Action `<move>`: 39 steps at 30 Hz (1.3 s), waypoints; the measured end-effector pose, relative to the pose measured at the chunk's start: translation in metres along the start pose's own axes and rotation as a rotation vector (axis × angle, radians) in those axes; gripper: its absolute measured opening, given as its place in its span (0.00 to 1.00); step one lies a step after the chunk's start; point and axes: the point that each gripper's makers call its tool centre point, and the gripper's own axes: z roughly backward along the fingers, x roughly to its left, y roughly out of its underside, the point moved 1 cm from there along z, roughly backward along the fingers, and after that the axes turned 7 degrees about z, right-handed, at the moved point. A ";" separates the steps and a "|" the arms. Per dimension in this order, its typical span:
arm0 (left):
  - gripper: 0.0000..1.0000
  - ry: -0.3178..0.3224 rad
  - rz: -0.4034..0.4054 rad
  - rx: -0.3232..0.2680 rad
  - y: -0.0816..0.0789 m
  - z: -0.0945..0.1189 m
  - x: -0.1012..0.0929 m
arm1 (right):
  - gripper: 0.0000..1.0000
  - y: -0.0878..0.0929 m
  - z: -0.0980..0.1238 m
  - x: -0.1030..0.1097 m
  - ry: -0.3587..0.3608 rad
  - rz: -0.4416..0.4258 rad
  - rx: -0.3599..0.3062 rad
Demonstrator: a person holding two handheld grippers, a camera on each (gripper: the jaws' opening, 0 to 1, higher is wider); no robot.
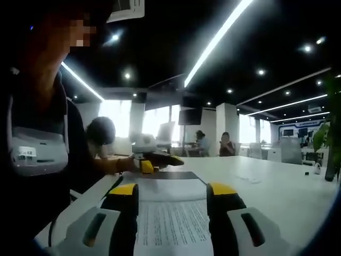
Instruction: Flip through the bound document one page at a time
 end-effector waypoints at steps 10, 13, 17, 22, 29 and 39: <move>0.55 0.000 0.004 0.005 0.001 0.000 0.001 | 0.54 -0.001 -0.001 -0.002 0.005 0.001 -0.003; 0.55 0.003 0.005 0.002 0.001 0.000 0.000 | 0.54 0.000 -0.002 -0.001 -0.001 0.001 -0.001; 0.55 0.004 0.007 -0.002 0.000 0.000 0.000 | 0.54 0.000 -0.001 -0.001 0.001 0.002 0.000; 0.55 -0.003 0.018 -0.009 0.000 0.000 0.004 | 0.54 -0.004 0.001 -0.001 0.003 0.010 -0.009; 0.55 0.001 0.018 -0.002 0.002 -0.002 0.005 | 0.54 -0.003 0.000 0.000 -0.006 0.003 -0.012; 0.55 0.031 0.036 -0.034 -0.004 -0.002 0.001 | 0.54 0.000 0.001 0.002 -0.002 0.010 0.000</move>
